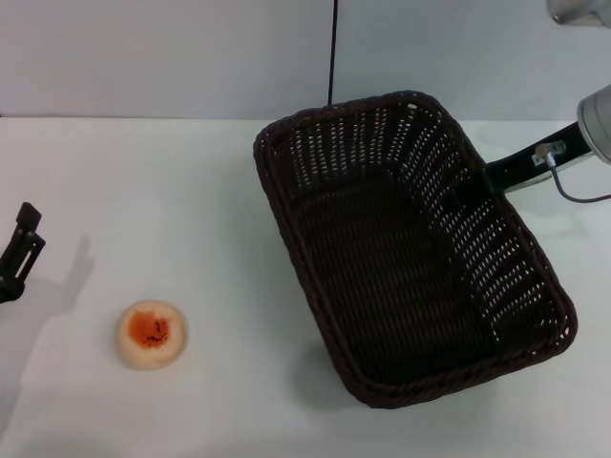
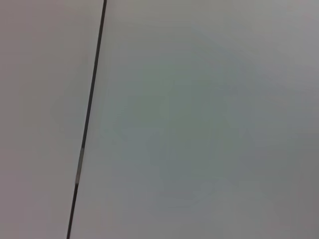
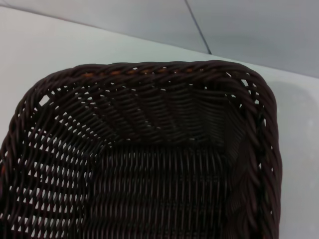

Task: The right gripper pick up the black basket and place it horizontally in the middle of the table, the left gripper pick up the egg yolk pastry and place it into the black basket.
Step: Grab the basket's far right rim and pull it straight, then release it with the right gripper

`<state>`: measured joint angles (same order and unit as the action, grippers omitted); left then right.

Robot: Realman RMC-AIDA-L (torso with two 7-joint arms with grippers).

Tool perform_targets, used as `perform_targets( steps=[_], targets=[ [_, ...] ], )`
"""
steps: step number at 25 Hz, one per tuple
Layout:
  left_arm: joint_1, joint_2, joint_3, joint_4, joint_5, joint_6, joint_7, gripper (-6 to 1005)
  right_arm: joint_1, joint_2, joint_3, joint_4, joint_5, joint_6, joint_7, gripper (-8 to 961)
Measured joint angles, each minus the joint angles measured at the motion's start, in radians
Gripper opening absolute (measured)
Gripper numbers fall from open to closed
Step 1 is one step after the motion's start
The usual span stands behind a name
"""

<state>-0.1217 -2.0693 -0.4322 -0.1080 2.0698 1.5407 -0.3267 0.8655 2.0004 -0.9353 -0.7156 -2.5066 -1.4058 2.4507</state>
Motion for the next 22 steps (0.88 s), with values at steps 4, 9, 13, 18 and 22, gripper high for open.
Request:
perform_targets(
  steps=[4, 9, 13, 18, 22],
  targets=[
    [-0.004, 0.0, 0.0, -0.003, 0.0, -0.027, 0.0, 812, -0.002, 0.01, -0.015, -0.024, 0.0, -0.009, -0.001, 423],
    [-0.001, 0.002, 0.0, 0.0, 0.002, -0.025, 0.0, 812, -0.025, 0.011, -0.037, -0.16, 0.0, -0.101, -0.027, 318],
    [0.017, 0.005, 0.0, 0.002, 0.001, 0.006, 0.0, 812, -0.039, 0.007, -0.041, -0.273, 0.0, -0.18, -0.094, 188],
    [0.041, 0.006, 0.003, 0.015, 0.004, 0.067, 0.001, 812, -0.009, -0.038, -0.034, -0.285, 0.004, -0.265, -0.213, 140],
    [0.061, 0.007, 0.006, 0.026, 0.007, 0.112, 0.001, 812, 0.027, -0.067, -0.063, -0.276, -0.032, -0.313, -0.374, 137]
  ],
)
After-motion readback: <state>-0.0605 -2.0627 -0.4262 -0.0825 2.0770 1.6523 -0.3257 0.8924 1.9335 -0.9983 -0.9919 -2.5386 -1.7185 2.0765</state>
